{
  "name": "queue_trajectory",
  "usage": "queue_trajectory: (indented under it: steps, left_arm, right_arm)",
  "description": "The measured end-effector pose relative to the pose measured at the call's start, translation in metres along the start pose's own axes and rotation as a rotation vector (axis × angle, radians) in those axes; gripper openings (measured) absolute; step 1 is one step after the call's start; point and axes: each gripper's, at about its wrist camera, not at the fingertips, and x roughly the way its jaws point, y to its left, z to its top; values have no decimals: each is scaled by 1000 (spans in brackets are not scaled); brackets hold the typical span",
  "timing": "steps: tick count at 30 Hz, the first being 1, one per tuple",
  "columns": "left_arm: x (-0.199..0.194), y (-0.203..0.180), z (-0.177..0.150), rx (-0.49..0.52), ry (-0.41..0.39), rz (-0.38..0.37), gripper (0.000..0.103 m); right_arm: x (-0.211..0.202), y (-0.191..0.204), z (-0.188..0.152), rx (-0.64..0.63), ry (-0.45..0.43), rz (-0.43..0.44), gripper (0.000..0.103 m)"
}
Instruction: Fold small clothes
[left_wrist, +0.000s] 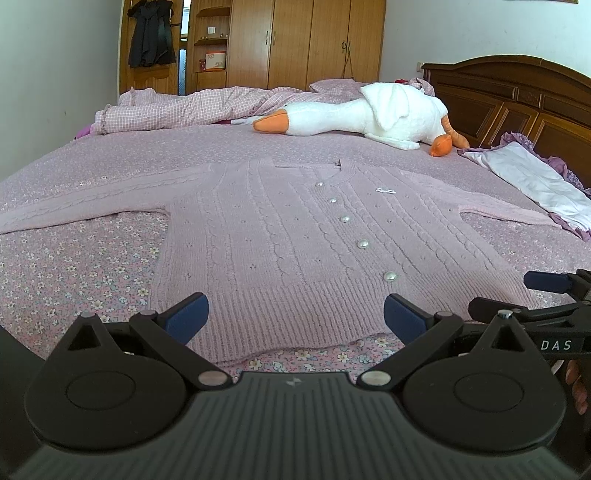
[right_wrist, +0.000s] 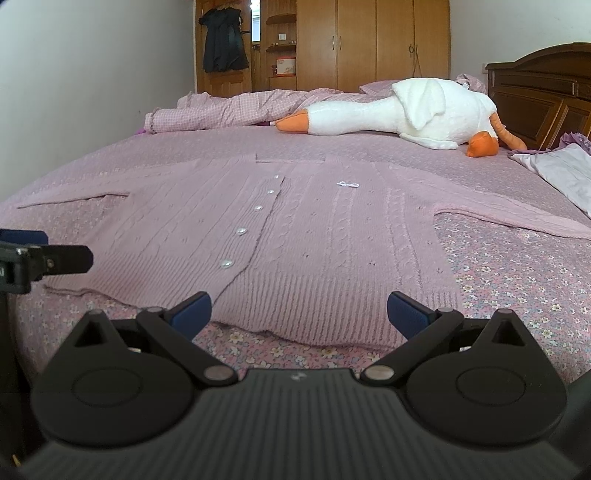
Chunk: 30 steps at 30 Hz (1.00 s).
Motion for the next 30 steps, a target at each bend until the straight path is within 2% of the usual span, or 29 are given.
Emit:
queue_trajectory:
  steps: [24,30]
  left_arm:
    - [-1,5,1,-10,-6,-13,103]
    - [-2,16,7,-60,-10,-24,103]
  right_arm:
    - [6,8,2,4,23,-10,103]
    - [15,19,14,26,38,39,103]
